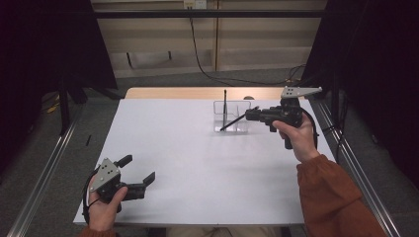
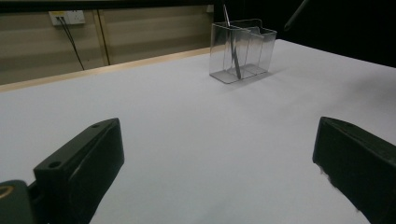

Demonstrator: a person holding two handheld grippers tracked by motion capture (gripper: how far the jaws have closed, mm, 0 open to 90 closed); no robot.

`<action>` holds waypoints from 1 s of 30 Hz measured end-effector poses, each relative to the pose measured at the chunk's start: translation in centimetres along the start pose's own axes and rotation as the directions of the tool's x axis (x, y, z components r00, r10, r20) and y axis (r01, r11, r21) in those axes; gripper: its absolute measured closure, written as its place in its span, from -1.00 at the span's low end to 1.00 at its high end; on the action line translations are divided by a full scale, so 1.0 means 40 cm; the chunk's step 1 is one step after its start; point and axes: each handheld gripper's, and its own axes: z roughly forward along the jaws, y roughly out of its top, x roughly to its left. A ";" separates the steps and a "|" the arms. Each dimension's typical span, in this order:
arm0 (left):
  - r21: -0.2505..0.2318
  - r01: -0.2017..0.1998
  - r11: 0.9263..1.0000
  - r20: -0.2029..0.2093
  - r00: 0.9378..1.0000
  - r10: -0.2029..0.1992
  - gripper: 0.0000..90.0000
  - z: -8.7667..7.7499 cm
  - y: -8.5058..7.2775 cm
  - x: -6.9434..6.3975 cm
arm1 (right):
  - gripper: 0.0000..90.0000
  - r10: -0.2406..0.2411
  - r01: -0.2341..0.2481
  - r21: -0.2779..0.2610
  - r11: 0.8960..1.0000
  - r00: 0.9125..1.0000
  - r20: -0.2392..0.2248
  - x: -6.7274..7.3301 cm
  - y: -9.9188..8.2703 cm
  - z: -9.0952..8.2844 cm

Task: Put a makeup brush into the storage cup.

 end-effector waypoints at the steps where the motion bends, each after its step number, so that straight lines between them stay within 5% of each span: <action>1: 0.001 0.001 1.000 0.000 1.000 -0.001 -0.96 -0.001 0.000 -0.001 | 0.86 -0.003 0.003 0.004 1.000 1.000 0.010 -0.003 0.007 0.003; 19: -0.004 -0.016 1.000 0.002 1.000 0.016 -0.95 -0.011 0.000 -0.007 | 0.86 0.003 -0.006 0.024 1.000 0.991 0.136 -0.056 0.072 0.044; 30: 0.001 -0.022 1.000 0.011 1.000 0.022 -0.95 -0.010 0.000 -0.009 | 0.86 -0.001 -0.007 0.047 0.999 0.986 0.169 -0.072 0.093 0.083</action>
